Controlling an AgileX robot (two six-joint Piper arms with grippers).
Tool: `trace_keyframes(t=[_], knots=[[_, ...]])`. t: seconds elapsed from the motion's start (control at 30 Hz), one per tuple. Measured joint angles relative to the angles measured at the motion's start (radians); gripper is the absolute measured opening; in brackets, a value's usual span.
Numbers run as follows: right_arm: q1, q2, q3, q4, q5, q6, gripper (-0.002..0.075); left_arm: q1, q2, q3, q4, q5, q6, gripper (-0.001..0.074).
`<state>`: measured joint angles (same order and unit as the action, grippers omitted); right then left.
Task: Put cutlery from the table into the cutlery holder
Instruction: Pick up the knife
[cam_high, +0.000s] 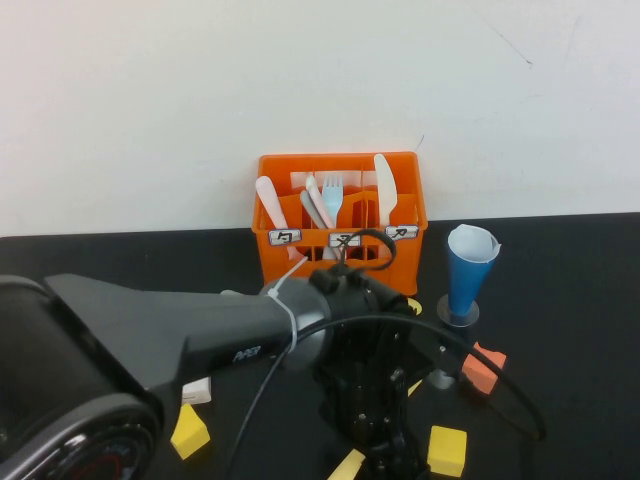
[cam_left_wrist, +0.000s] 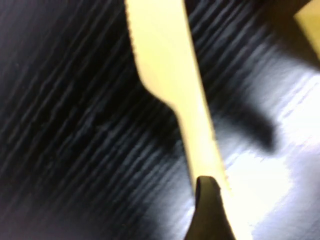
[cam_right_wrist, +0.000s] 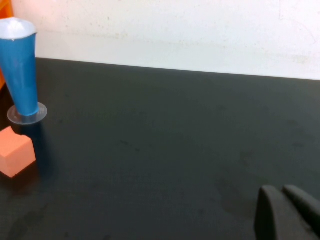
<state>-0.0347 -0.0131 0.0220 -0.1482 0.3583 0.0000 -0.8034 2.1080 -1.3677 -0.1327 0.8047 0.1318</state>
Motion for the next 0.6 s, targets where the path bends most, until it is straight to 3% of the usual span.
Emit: trace_keyframes(t=[0.6], knots=[[0.000,0.000,0.000,0.000,0.000,0.000,-0.0003,0.000,0.053,0.000,0.085,-0.044,-0.011,0.0397]])
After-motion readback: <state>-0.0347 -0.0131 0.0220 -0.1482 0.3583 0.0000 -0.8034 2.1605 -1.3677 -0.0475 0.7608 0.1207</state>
